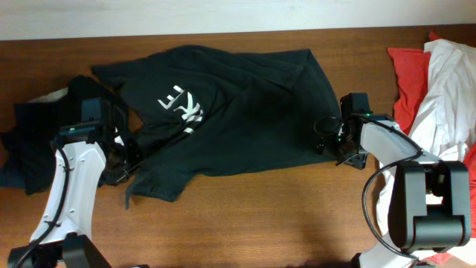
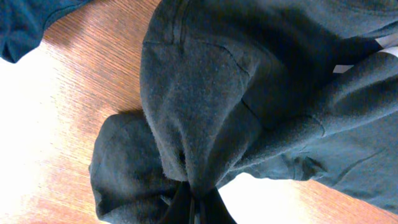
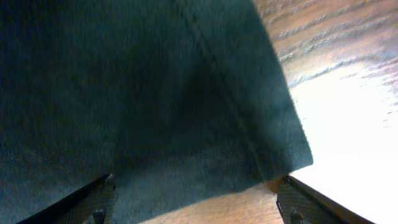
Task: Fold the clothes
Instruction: 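Grasp the shirt's left and right edges with both grippers, then lift the shirt with both grippers, shake it, and lay it flat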
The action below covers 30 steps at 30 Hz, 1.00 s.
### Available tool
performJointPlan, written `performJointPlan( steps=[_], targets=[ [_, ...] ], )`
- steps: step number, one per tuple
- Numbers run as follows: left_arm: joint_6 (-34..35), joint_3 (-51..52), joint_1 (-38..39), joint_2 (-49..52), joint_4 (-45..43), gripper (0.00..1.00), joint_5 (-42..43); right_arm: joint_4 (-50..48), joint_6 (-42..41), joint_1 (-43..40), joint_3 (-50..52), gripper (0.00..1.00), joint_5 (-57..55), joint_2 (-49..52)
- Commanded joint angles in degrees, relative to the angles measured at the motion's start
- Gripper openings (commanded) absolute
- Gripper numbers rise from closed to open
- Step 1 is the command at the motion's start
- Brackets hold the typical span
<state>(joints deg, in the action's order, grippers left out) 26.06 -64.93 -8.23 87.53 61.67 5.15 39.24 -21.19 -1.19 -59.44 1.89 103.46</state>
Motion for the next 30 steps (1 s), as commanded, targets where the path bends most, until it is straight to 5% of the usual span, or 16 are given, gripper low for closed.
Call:
performJointPlan(
  steps=[1,3,4,5,6,11,17,24,30],
  targets=[
    [-0.9,0.28,-0.07,-0.24,0.11,0.0,0.22,-3.45,-0.55,-0.44,0.57,0.79,-0.42,3.37],
    [-0.9,0.28,-0.07,-0.24,0.11,0.01,0.22,-5.38,-0.55,-0.44,0.57,0.57,-0.42,3.37],
    [-0.9,0.28,-0.07,-0.24,0.11,0.0,0.22,-5.7,-0.52,-0.44,0.55,0.41,-0.44,3.37],
    [-0.9,0.28,-0.07,-0.24,0.07,0.0,0.22,-5.64,-0.5,-0.44,0.55,0.11,-0.44,3.37],
    [-0.9,0.28,-0.07,-0.24,-0.22,0.01,0.22,-5.16,-0.48,-0.44,0.42,0.04,-0.42,3.15],
    [-3.85,-3.63,-0.04,-0.26,-1.99,0.01,0.28,10.51,3.17,-0.46,-12.92,0.04,-0.66,-4.94],
    [-9.84,-34.88,-0.26,-0.35,1.11,0.01,2.8,31.41,5.55,-0.81,-44.04,0.04,-1.73,-15.43],
    [-9.9,-66.82,-5.46,-0.59,5.09,0.0,2.8,40.57,7.45,-6.1,-70.2,0.04,-2.58,-16.76],
    [-9.9,-72.76,-5.81,-0.44,5.29,0.01,3.8,39.36,10.49,-6.45,-77.75,0.04,-2.58,-16.06]
  ],
)
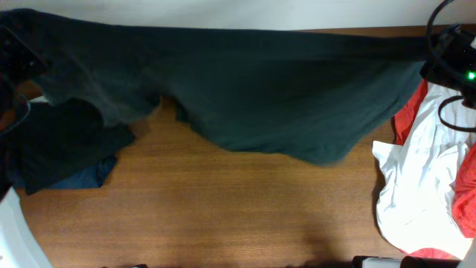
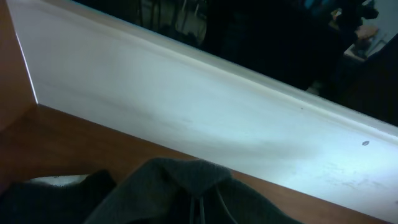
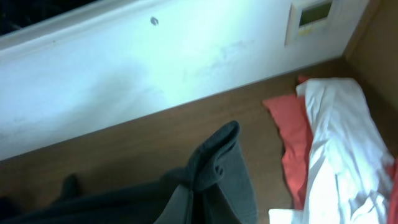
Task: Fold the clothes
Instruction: 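Lift the shirt with both grippers, shake it, and lay it flat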
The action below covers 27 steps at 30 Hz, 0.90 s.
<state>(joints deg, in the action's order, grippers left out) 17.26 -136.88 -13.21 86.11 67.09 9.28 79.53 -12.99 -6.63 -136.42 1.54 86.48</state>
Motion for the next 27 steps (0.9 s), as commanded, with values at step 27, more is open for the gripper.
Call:
performJointPlan(
  steps=[27],
  targets=[
    [-10.43,-15.78,6.03,37.09,26.03,0.01,4.9,12.59,2.69,-7.63,-5.7,0.04,-2.8,29.22]
  ],
)
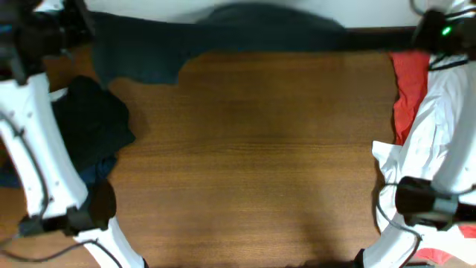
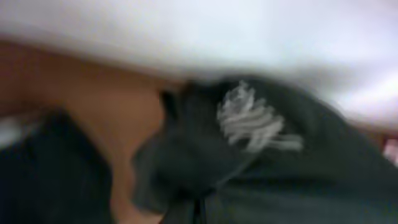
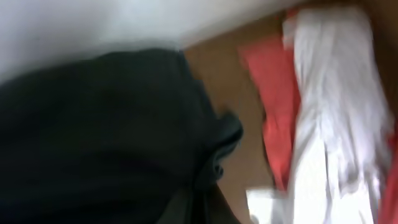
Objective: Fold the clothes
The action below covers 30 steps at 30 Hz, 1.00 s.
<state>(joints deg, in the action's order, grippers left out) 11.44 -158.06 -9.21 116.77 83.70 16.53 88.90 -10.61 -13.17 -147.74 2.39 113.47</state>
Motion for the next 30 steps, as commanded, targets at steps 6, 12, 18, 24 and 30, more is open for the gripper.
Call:
performJointPlan(
  steps=[6,12,18,24,30],
  targets=[
    [-7.23,32.35,6.75,10.51,13.03,0.01,-2.25,5.84,0.28,-1.05,34.05,0.04,-3.45,2.34],
    [-7.15,54.82,7.56,7.08,12.15,0.0,-6.32,0.17,0.09,-1.25,55.34,0.04,-3.52,0.5],
    [-2.4,66.45,7.08,-13.57,6.97,0.01,-9.4,-1.38,-0.35,-4.81,60.7,0.04,-3.54,-8.59],
    [-0.66,76.72,6.99,-30.25,7.89,0.0,-10.43,-0.87,-0.35,-6.1,66.23,0.04,-4.63,-18.32],
    [2.47,78.64,3.08,-33.11,-3.91,0.01,-8.72,-10.38,-0.35,-5.95,69.2,0.04,-4.02,-21.62]
  ],
)
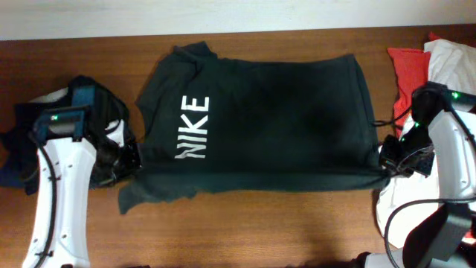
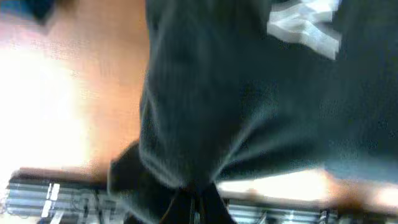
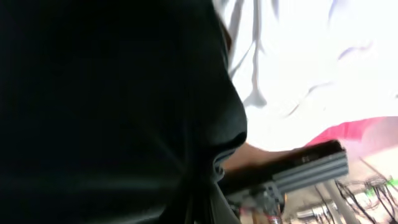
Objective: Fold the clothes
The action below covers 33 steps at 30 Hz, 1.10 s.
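A black T-shirt [image 1: 268, 119] lies spread flat on the wooden table [image 1: 245, 223], its white NIKE print [image 1: 193, 126] facing up. My left gripper [image 1: 132, 158] is shut on the shirt's near-left edge, where a sleeve [image 1: 149, 195] trails toward the table front. In the left wrist view the cloth [image 2: 249, 93] bunches into the shut left gripper [image 2: 194, 202]. My right gripper [image 1: 384, 165] is shut on the near-right corner of the hem. In the right wrist view the dark fabric [image 3: 93, 93] runs down into the right gripper [image 3: 205, 199].
A heap of dark clothes [image 1: 30, 141] sits at the left edge behind my left arm. Red cloth [image 1: 405, 71] and white garments [image 1: 450, 67] are piled at the right edge, and a white piece [image 1: 394, 208] reaches toward the table front beside my right arm.
Both grippers were up at the table's far edge with the shirt bunched along it. Now they are low near the front, and the shirt lies flat, print up, between them.
The shirt first lay rumpled on the table, my left gripper shut on its left side and my right gripper open at the right hem. Then both held it stretched in the air. Then it hung at the far edge. Now it is spread flat.
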### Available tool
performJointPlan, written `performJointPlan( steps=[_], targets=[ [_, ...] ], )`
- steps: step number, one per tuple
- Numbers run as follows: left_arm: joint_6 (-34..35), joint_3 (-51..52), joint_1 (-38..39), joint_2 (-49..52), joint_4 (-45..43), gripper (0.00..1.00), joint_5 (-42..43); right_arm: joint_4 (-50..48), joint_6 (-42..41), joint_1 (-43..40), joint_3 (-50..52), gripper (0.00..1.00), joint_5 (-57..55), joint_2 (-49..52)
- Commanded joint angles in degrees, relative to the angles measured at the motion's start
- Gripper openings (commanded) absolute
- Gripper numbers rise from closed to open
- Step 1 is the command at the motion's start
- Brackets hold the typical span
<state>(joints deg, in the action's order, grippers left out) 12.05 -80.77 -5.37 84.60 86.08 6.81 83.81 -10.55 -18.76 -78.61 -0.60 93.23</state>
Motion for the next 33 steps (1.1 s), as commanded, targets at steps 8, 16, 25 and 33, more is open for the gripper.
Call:
performJointPlan(
  steps=[8,16,25,33],
  targets=[
    [4.46,7.34,-0.74,4.28,-37.05,0.01,5.88,-30.82,-0.39,-0.26,0.07,0.04,3.87,1.68],
    [4.46,7.34,-0.15,16.9,-49.96,0.06,5.88,-43.74,1.09,2.62,0.07,0.05,4.68,10.47],
    [3.72,4.74,0.81,19.71,-53.2,0.8,5.86,-47.3,1.11,2.58,0.07,0.68,4.46,13.0],
    [3.78,10.64,0.7,19.54,-38.29,0.79,-4.11,-43.34,1.14,2.62,11.15,0.56,1.29,13.03]
  ],
)
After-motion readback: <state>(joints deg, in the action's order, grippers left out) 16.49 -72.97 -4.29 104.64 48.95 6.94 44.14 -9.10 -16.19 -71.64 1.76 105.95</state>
